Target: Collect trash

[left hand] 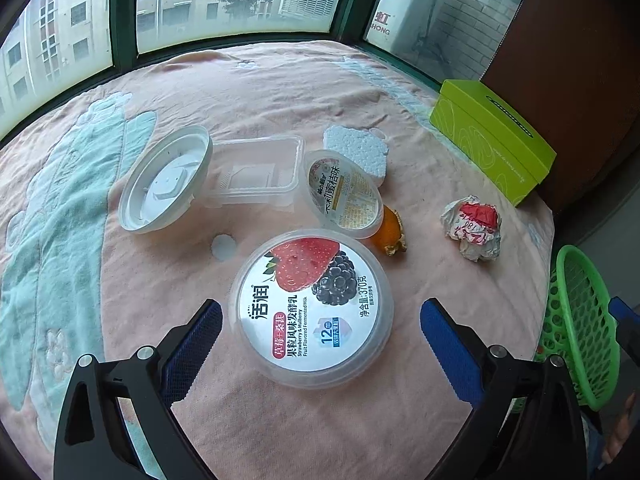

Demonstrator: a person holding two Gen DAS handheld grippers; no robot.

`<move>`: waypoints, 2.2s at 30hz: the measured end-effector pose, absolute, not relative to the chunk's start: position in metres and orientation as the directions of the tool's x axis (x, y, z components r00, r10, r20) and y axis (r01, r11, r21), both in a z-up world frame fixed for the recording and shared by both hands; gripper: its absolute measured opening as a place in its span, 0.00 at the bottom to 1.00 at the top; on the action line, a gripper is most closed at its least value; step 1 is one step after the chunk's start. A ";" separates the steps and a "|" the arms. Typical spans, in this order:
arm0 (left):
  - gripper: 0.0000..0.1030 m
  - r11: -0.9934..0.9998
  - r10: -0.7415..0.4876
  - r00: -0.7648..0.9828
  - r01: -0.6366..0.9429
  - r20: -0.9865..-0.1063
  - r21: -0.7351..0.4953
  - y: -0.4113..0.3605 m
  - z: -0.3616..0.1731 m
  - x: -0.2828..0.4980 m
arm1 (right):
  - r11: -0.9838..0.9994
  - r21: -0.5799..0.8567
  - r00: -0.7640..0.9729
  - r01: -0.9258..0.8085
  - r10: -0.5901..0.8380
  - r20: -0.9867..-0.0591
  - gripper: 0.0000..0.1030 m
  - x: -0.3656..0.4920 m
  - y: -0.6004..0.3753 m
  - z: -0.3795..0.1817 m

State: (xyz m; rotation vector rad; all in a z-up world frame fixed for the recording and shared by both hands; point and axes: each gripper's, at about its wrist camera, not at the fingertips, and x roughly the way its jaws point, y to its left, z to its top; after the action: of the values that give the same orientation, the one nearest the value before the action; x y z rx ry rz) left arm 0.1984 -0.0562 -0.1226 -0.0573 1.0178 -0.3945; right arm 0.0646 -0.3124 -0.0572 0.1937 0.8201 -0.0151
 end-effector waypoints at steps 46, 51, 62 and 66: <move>0.92 0.913 -0.376 0.463 0.331 -0.802 -0.237 -0.052 -0.125 0.202 | 0.979 0.200 0.618 0.044 0.130 -0.775 0.91 0.109 -0.294 -0.091; 0.92 0.909 -0.394 0.420 0.308 -0.818 -0.280 -0.050 -0.138 0.210 | 0.979 0.198 0.613 0.041 0.132 -0.779 0.91 0.111 -0.292 -0.093; 0.87 0.906 -0.410 0.424 0.293 -0.808 -0.306 -0.047 -0.142 0.210 | 0.981 0.190 0.603 0.025 0.137 -0.786 0.91 0.116 -0.287 -0.096; 0.87 0.904 -0.416 0.439 0.289 -0.796 -0.314 -0.041 -0.133 0.204 | 0.984 0.179 0.604 0.005 0.140 -0.784 0.91 0.124 -0.283 -0.098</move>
State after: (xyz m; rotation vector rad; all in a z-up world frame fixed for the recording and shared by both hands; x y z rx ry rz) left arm 0.2036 -0.0411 -0.1331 -0.1384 1.0273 -0.4398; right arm 0.1244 -0.2831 -0.0980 0.1697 0.9197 0.0787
